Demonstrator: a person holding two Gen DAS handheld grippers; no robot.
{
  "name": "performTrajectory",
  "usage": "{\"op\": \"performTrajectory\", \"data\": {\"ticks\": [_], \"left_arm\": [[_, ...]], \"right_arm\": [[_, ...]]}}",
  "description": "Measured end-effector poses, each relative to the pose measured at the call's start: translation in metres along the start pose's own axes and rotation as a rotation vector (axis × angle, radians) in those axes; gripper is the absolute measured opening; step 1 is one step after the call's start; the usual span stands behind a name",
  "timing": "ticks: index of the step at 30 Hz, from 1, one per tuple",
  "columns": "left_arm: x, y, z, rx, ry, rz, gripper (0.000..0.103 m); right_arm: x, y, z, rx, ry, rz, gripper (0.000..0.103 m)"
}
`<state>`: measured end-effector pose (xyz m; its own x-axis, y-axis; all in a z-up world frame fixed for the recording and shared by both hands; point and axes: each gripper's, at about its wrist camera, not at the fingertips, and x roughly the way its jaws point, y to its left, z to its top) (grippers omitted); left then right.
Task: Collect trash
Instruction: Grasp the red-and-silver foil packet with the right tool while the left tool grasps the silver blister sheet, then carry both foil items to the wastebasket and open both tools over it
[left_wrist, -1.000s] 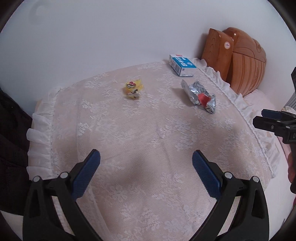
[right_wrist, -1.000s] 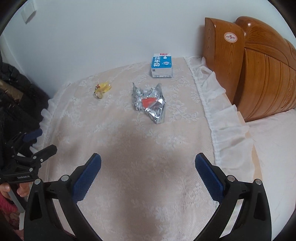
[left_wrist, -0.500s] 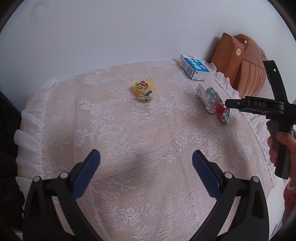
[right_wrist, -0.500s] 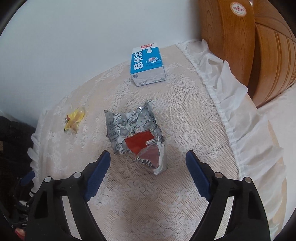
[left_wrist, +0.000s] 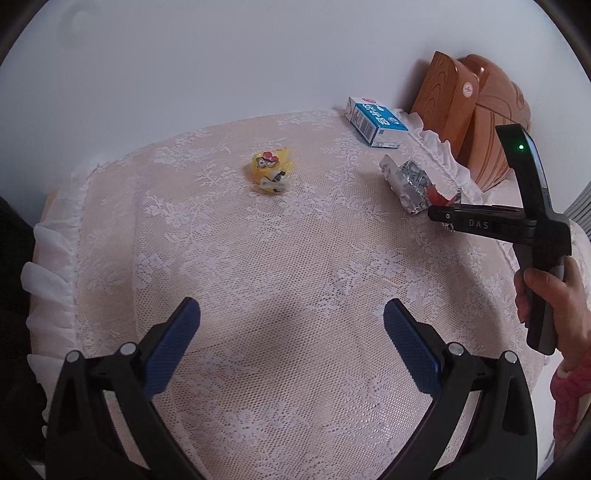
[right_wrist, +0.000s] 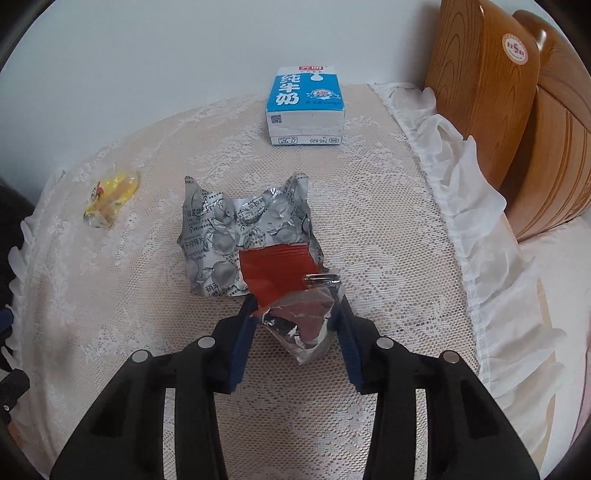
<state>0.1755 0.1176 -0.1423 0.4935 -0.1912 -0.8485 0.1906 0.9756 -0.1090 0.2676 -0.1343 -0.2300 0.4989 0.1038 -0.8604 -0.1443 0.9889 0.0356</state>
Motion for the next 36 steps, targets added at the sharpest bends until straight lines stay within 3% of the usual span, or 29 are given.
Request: {"op": "performTrajectory", "data": {"ticks": [7,13,17,22,24,29,36], "left_arm": [[0.015,-0.053,0.044,0.041,0.033,-0.044,0.095],[0.074,-0.117,0.099,-0.043,0.134,-0.134,0.095],[0.119,-0.143,0.126,-0.088,0.175,-0.039,0.095],[0.152,-0.147,0.136,-0.186,0.228,0.017,0.095],[0.157,-0.149,0.135,-0.185,0.229,0.055,0.092],[0.168,-0.153,0.131,-0.175,0.238,0.109,0.073],[0.149,-0.155,0.127,-0.162,0.207,0.107,0.062]], "right_arm": [[-0.045,-0.029,-0.02,0.082,-0.066,0.018,0.043],[-0.087,-0.057,-0.063,0.155,-0.085,0.043,0.043],[-0.109,-0.069,-0.097,0.193,-0.094,0.055,0.043],[-0.123,-0.081,-0.123,0.207,-0.096,0.052,0.044],[-0.123,-0.087,-0.129,0.222,-0.091,0.063,0.044],[-0.127,-0.096,-0.136,0.242,-0.088,0.082,0.044],[-0.13,-0.092,-0.142,0.237,-0.089,0.078,0.044]]}}
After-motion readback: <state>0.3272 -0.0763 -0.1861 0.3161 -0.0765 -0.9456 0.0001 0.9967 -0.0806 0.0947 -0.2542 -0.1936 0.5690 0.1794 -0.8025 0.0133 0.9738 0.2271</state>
